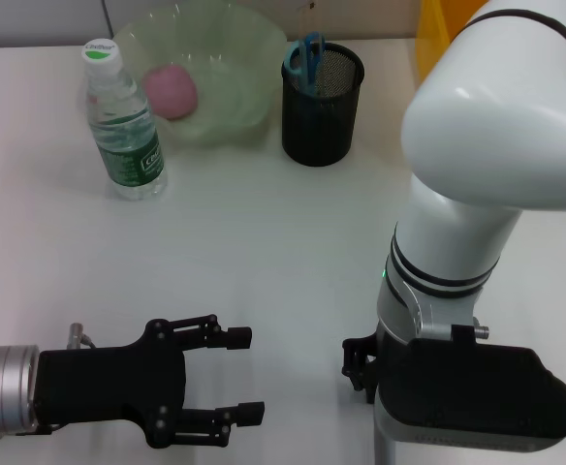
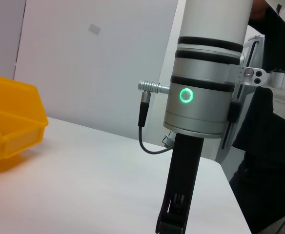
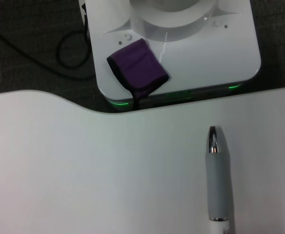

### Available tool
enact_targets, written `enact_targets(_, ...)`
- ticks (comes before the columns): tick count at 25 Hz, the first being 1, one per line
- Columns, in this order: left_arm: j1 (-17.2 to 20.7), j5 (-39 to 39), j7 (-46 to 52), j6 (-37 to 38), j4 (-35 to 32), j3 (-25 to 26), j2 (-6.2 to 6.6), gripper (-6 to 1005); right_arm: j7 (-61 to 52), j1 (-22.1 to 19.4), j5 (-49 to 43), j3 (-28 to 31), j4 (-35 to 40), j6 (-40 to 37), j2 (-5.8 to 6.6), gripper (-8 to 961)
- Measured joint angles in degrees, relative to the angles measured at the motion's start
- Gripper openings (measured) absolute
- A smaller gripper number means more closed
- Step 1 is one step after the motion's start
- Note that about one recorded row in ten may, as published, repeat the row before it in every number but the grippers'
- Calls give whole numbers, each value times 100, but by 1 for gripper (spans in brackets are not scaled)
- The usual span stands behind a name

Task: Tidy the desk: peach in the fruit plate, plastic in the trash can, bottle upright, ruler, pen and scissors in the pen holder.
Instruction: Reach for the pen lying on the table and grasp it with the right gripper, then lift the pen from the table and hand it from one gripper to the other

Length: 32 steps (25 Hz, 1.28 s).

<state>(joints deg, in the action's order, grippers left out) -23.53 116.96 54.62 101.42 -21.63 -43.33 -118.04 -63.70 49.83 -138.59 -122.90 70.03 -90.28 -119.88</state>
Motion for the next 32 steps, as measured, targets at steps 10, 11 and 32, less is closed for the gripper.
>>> enact_targets(10,7,3,12,21,2,0,0,786,33,-78,-72,2,71,29,0,273)
enact_targets(11,7,3,13,23,2,0,0,786,33,-78,-72,2,71,29,0,267)
enact_targets(32,-13,2,43,115,-12,0,24,785,45,-216,-152,186,341,-69,-1,132)
